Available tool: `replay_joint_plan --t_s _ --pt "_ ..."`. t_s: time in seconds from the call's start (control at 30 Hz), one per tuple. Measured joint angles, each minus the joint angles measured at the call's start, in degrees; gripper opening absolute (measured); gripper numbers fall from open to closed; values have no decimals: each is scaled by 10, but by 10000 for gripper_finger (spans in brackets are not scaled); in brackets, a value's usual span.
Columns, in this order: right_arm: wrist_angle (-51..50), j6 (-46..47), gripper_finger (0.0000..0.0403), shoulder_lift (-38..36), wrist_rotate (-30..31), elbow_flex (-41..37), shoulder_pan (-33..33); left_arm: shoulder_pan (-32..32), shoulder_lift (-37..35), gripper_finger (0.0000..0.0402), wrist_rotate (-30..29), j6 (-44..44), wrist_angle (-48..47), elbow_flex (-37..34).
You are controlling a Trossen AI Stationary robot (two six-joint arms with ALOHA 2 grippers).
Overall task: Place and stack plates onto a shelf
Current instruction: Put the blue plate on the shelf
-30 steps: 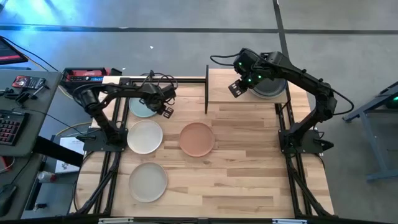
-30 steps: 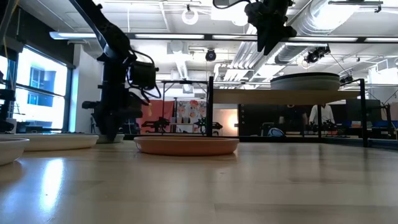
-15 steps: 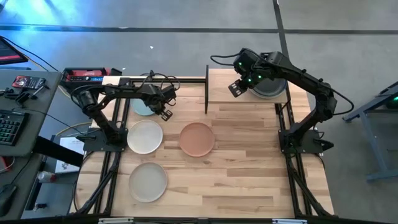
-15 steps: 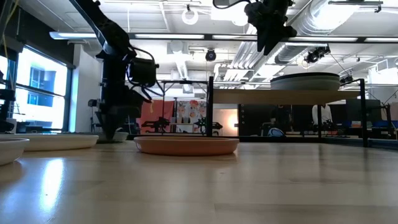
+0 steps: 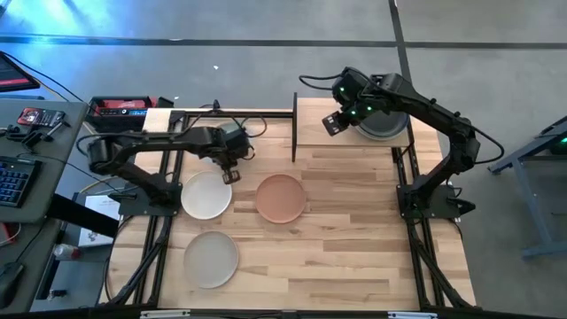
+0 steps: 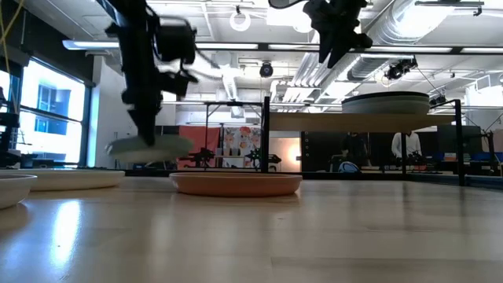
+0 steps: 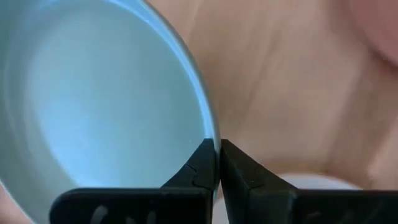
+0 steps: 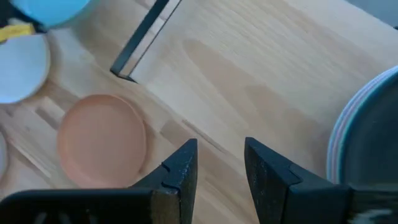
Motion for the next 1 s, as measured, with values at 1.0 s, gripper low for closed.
replay_joint_plan --t_s 1.0 --pt "214 195 110 0 99 0 166 -232 -58 1 -145 451 -27 190"
